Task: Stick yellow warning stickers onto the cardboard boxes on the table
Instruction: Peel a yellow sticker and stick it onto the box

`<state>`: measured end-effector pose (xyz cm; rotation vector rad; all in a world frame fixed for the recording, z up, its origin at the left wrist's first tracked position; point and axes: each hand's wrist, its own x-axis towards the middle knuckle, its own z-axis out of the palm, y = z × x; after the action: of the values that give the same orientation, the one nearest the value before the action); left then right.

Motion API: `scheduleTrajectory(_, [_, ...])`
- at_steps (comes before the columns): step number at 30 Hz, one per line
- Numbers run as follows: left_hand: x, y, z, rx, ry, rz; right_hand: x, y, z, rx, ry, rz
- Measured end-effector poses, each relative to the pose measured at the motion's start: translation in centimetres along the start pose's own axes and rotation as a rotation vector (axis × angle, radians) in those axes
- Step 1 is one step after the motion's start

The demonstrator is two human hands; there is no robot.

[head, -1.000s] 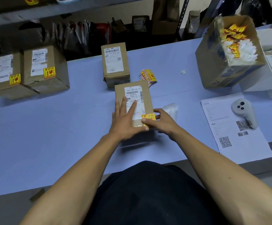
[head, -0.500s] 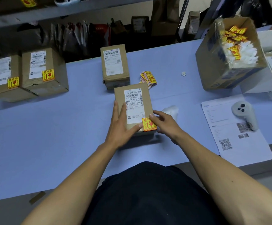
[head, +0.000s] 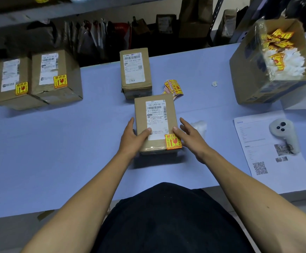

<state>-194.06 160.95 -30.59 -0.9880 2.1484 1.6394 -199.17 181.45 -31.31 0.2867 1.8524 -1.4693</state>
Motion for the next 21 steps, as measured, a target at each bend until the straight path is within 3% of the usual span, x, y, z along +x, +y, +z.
scheduleTrajectory(6, [1.2,1.1,0.5,-0.237,-0.088,-0.067,1.8,-1.5,1.0,-0.007,-0.022,-0.005])
scheduleTrajectory(21, [-1.5,1.6,2.0,-0.310,-0.014,-0.069,1.5,-1.2,1.7,-0.110,-0.103,-0.006])
